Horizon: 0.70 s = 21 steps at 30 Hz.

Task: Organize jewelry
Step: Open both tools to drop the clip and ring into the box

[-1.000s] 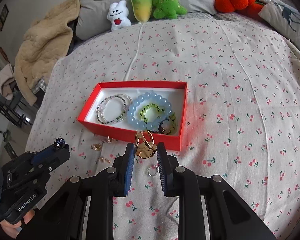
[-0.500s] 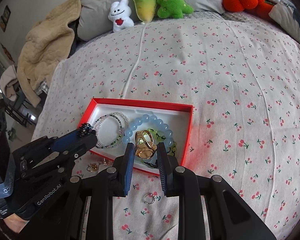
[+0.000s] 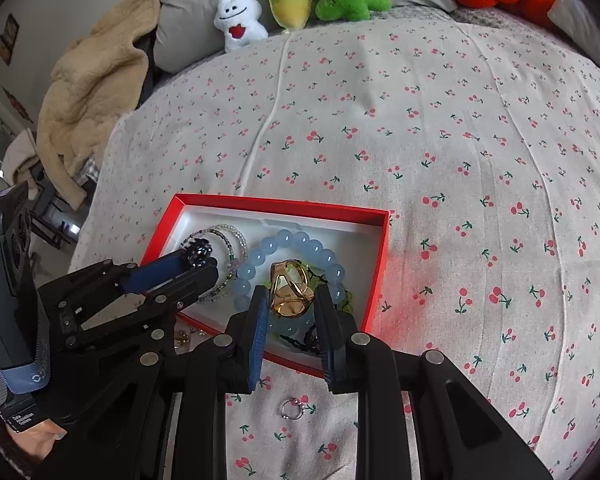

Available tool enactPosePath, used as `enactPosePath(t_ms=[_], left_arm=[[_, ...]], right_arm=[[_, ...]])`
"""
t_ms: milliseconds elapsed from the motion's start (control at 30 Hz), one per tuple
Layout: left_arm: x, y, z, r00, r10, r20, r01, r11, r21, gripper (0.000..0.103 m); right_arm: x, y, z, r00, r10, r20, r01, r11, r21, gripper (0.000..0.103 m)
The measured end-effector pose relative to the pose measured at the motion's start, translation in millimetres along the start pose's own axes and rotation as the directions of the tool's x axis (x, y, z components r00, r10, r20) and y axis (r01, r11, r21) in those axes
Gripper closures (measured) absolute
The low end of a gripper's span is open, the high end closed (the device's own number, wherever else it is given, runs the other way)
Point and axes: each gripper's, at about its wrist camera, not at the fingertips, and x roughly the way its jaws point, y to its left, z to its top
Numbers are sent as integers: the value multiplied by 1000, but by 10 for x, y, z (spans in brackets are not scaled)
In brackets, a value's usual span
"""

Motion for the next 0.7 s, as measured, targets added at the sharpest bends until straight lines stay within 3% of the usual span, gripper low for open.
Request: enactPosePath(t_ms=[333,433,500,700], left_arm=[[-324,-23,-3,999,39,-7,-39,999,-19,56],[-468,-31,-48,998,58,-38,-59,997,-41,42],[-593,-57,-109,994,89,-69,-93,995,-48,36],[-1069,-157,-357,987,130,-99,-138,987,-77,20]], right_arm=[[-309,-103,44,997,67,38,-69,996,61,67],[-462,-125,3,996,75,54,-79,994,72,57],[-538,-129,-44,997,58,42,-61,996,70,50],[-734,-107,-262,999,29,-24,-28,998,52,48]])
